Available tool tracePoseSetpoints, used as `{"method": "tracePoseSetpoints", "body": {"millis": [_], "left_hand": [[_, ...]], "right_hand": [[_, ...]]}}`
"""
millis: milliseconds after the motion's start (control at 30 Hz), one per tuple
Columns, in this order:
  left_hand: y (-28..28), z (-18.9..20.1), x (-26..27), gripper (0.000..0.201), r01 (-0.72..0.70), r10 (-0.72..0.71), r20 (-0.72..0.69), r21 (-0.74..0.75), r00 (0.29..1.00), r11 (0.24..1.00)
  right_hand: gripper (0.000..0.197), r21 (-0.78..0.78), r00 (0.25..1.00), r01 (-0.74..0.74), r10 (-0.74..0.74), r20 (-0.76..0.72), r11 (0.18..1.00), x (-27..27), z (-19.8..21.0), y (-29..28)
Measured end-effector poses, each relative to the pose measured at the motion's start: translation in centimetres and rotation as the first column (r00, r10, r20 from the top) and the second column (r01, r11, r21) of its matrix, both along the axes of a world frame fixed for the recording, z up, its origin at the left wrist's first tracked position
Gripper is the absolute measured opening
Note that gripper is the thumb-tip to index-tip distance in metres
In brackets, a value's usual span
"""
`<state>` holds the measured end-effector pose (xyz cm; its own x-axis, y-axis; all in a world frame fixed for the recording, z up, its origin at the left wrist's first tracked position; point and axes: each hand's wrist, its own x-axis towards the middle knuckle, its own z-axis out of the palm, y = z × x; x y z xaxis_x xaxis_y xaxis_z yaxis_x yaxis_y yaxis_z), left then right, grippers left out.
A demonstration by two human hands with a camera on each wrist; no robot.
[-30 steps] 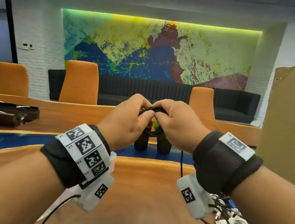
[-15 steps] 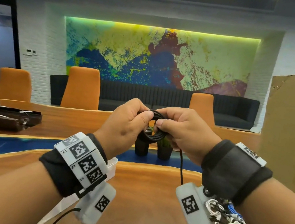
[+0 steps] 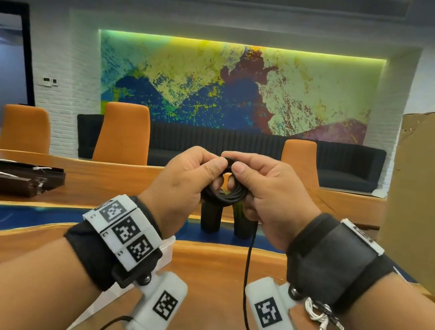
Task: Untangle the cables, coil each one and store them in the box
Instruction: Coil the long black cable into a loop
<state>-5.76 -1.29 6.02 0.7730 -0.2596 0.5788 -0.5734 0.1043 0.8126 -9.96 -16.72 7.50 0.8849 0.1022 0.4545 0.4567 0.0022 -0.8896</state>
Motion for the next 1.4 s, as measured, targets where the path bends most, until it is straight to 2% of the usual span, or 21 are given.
{"method": "tracePoseSetpoints", "body": {"millis": [33, 100, 167, 267, 400, 600, 700, 800, 1000, 1133, 1233, 1300, 1333, 1400], "left_hand": [[-0.3, 0.2, -0.1, 0.017, 0.063, -0.073, -0.109, -0.092, 0.991, 0.994], [-0.6, 0.7, -0.5, 0.021, 0.141, -0.205, -0.305, -0.221, 0.930, 0.965], [-0.4, 1.1, -0.8, 0.020, 0.201, -0.290, -0.423, -0.242, 0.859, 0.949], [0.6, 1.1, -0.6, 0.022, 0.317, -0.350, -0.448, -0.150, 0.823, 0.937], [1.0, 0.8, 0.2, 0.023, 0.331, -0.279, -0.473, 0.028, 0.835, 0.943], [0.9, -0.2, 1.9, 0.024, 0.369, -0.222, -0.590, 0.140, 0.777, 0.919], [0.5, -1.2, 2.9, 0.024, 0.327, -0.163, -0.594, 0.179, 0.788, 0.928], [-0.4, -2.4, 3.8, 0.023, 0.264, -0.133, -0.566, 0.156, 0.814, 0.952], [-1.8, -5.4, 6.6, 0.031, 0.126, -0.132, -0.413, -0.041, 0.901, 0.991], [-1.5, -7.1, 9.0, 0.032, 0.060, -0.061, -0.271, -0.011, 0.961, 0.998], [-0.4, -7.6, 10.4, 0.034, -0.030, 0.028, -0.205, -0.010, 0.978, 0.999], [0.9, -7.6, 11.2, 0.034, -0.102, 0.084, -0.217, -0.074, 0.973, 0.992], [1.6, -7.5, 11.6, 0.034, -0.132, 0.104, -0.240, -0.104, 0.965, 0.986], [3.0, -7.1, 12.3, 0.034, -0.181, 0.136, -0.277, -0.143, 0.951, 0.973]], "right_hand": [[0.025, 0.017, 1.000, 0.016, -0.016, -0.002, 1.000, 0.2, 0.2, 0.1], [0.025, 0.075, 1.000, 0.020, -0.020, 0.000, 0.997, 0.5, 0.4, 0.2], [0.024, 0.088, 0.999, -0.002, -0.002, 0.047, 0.996, 0.8, 0.4, -0.2], [0.023, -0.056, 0.990, 0.002, 0.006, 0.142, 0.998, 1.1, 0.1, -1.2], [0.023, -0.235, 0.960, 0.122, -0.054, 0.275, 0.964, 1.7, -0.1, -1.5], [0.024, -0.347, 0.957, 0.168, -0.069, 0.281, 0.922, 3.6, -1.9, -2.2], [0.024, -0.363, 0.966, 0.155, -0.063, 0.252, 0.919, 4.7, -3.1, -2.3], [0.024, -0.380, 0.965, 0.176, -0.083, 0.247, 0.908, 5.9, -3.8, -2.4], [0.024, -0.314, 0.961, 0.190, -0.110, 0.254, 0.930, 8.8, -4.6, -1.6], [0.025, -0.261, 0.981, 0.119, -0.073, 0.179, 0.958, 10.2, -5.1, -2.0], [0.025, -0.298, 0.988, 0.117, -0.081, 0.132, 0.947, 11.3, -5.2, -3.2], [0.021, -0.373, 0.978, 0.196, -0.152, 0.145, 0.907, 12.3, -5.5, -4.6], [0.021, -0.439, 0.962, 0.264, -0.203, 0.182, 0.859, 12.8, -5.8, -5.5], [0.020, -0.613, 0.910, 0.413, -0.288, 0.297, 0.673, 13.6, -6.5, -7.5]]}}
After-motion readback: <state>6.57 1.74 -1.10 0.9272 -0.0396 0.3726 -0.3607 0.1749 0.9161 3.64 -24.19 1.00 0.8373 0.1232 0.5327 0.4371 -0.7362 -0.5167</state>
